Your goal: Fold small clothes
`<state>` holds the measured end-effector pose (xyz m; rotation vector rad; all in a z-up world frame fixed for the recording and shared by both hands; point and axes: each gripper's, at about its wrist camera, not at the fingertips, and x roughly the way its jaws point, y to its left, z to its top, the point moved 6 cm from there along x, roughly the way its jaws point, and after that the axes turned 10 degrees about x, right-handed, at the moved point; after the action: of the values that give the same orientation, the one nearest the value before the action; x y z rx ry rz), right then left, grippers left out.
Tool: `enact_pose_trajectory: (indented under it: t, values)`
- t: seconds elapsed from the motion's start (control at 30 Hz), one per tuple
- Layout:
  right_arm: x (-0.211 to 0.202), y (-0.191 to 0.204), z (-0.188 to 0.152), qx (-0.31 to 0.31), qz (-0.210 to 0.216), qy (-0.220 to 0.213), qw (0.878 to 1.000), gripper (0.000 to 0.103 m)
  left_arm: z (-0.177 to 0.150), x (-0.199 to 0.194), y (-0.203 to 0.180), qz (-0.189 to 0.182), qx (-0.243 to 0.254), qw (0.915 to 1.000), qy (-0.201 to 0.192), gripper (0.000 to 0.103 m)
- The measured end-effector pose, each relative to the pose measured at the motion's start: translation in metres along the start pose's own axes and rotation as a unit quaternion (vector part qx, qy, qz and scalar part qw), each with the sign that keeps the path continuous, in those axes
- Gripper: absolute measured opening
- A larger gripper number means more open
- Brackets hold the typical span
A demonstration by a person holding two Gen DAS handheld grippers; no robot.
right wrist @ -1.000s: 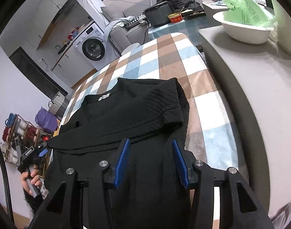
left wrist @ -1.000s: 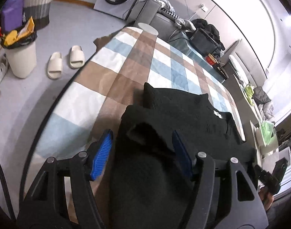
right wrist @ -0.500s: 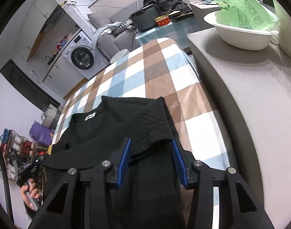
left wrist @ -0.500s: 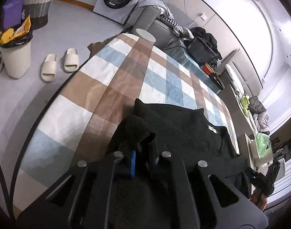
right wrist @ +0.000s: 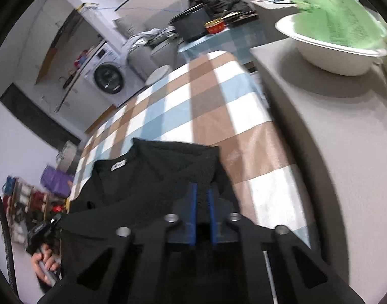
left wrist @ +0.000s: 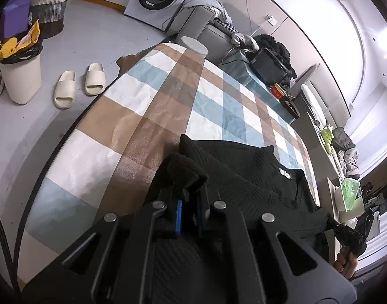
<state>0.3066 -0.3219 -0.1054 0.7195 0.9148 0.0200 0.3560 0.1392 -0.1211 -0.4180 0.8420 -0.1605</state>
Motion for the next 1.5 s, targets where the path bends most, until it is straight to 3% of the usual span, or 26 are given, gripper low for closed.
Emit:
enact_pose_trajectory:
  t: [0.07, 0.37, 0.73, 0.87, 1.0, 1.07, 1.23, 1.37, 1.5]
  values:
    - [-0.008, 0.005, 0.003, 0.003, 0.03, -0.015, 0.999, 0.006, 0.005, -0.002, -0.003, -0.004, 0.008, 0.9999, -0.007, 0.003]
    - [-0.035, 0.02, 0.041, 0.021, 0.044, -0.085, 0.995, 0.005, 0.053, -0.003, -0.031, -0.026, 0.027, 0.9984, -0.041, 0.003]
    - [-0.005, 0.029, 0.088, 0.055, 0.034, -0.097, 0.993, 0.005, 0.09, 0.042, -0.029, -0.02, 0.002, 0.9994, -0.028, 0.003]
    - [0.012, 0.027, 0.094, 0.07, 0.022, -0.08, 0.994, 0.006, 0.094, 0.062, -0.015, -0.006, -0.022, 0.9997, -0.013, 0.006]
    - [0.027, 0.017, 0.092, 0.085, -0.007, -0.049, 0.995, 0.012, 0.088, 0.073, -0.002, 0.017, -0.022, 0.9996, 0.009, 0.015]
    - [0.024, 0.014, 0.087, 0.081, -0.017, -0.05, 0.995, 0.024, 0.084, 0.069, -0.001, 0.033, -0.01, 0.9994, 0.008, 0.025]
    - [0.002, 0.011, 0.07, 0.065, -0.03, -0.065, 0.995, 0.032, 0.075, 0.043, 0.003, 0.058, 0.002, 0.9983, -0.007, 0.035]
    - [-0.012, 0.018, 0.054, 0.051, -0.016, -0.062, 0.997, 0.041, 0.061, 0.02, -0.013, 0.053, 0.026, 0.9982, -0.013, 0.042]
    - [0.007, 0.046, 0.015, 0.021, 0.024, 0.009, 0.999, 0.043, 0.037, 0.02, -0.05, 0.021, 0.065, 0.9976, 0.012, 0.053]
